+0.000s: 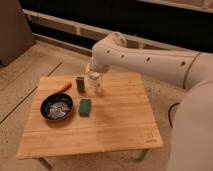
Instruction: Place the ceramic cup over the eraser
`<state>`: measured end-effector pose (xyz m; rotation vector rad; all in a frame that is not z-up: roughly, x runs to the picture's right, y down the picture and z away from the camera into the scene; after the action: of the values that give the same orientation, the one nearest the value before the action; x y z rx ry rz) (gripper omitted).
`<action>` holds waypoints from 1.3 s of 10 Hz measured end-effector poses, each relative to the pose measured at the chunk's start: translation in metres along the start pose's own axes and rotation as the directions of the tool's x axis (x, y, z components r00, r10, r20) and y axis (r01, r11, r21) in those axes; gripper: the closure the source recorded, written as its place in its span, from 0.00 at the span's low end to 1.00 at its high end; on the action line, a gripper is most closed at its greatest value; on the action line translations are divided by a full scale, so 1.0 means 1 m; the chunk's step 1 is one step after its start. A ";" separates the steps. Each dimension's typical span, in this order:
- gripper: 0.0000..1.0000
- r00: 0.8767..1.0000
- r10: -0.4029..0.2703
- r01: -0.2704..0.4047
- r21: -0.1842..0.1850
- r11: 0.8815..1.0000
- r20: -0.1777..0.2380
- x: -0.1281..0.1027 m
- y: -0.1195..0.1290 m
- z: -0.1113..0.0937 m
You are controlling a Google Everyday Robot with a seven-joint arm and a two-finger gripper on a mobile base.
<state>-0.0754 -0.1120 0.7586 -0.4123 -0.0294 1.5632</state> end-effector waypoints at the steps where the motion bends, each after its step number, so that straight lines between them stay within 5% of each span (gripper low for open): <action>1: 1.00 1.000 -0.017 0.017 0.010 1.000 -0.002 -0.011 0.003 0.002; 3: 1.00 0.998 -0.053 0.053 0.012 0.999 -0.016 -0.028 0.015 0.000; 6: 1.00 0.992 -0.107 0.104 -0.053 0.993 -0.067 -0.046 0.034 -0.005; 9: 1.00 0.970 -0.164 0.135 -0.165 0.977 -0.180 -0.039 0.054 0.003; 10: 1.00 0.953 -0.195 0.153 -0.186 0.971 -0.232 -0.033 0.052 0.004; 12: 1.00 0.926 -0.216 0.177 -0.150 0.973 -0.308 -0.029 0.034 0.006; 13: 1.00 0.917 -0.213 0.193 -0.091 0.977 -0.337 -0.031 0.018 0.008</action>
<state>-0.0953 -0.1412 0.7685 -0.7024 0.1525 1.2693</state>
